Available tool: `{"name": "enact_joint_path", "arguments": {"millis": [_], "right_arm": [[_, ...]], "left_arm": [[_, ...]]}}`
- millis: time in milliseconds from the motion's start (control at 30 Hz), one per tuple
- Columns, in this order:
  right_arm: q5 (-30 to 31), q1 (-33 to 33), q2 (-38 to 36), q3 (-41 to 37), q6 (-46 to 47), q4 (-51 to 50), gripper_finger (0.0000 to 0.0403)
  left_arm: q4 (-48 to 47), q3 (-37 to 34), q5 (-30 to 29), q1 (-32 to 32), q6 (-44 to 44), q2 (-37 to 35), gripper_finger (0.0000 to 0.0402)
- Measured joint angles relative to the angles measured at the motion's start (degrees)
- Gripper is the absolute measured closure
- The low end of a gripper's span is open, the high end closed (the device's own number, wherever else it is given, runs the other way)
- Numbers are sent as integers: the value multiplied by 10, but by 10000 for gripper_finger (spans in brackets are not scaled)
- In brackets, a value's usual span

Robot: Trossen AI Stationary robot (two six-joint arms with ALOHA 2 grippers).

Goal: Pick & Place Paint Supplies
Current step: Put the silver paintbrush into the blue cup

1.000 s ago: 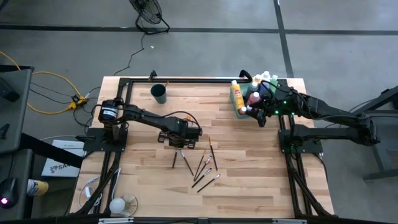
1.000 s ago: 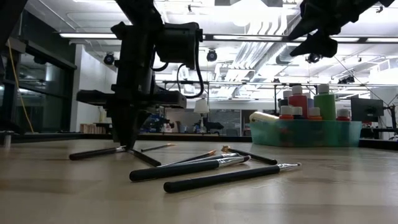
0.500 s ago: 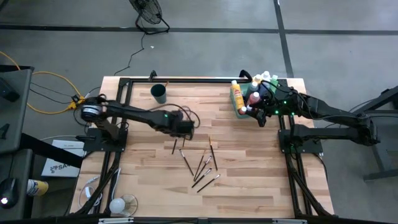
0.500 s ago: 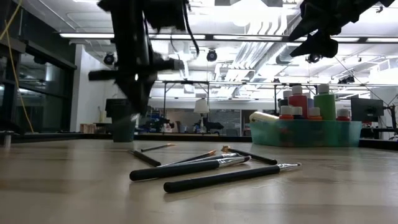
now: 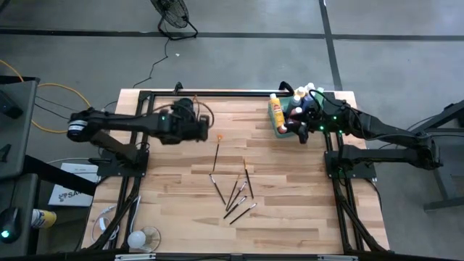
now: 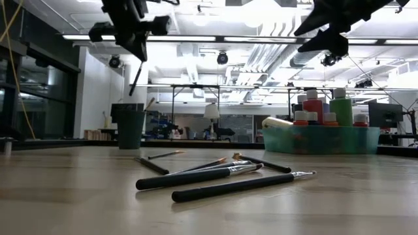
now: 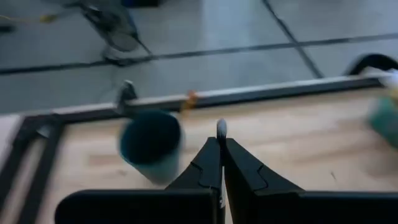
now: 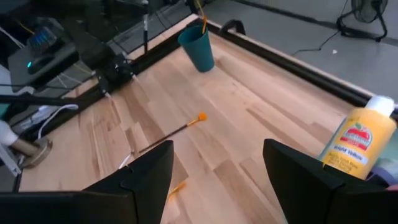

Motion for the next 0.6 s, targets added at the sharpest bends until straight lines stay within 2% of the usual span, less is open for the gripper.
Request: {"name": "enact_joint_path", "arguments": {"millis": [133,333,600], "right_arm": [[8,0,2,0,3,16,160],[17,0,2,0,17,16,160],[17,0,2,0,19,26,160]], "left_arm": [[16,0,-14,60,63,-1,402],[88,0,-19,136,175,-1,402],[164,0,16,230,298,6,401]]}}
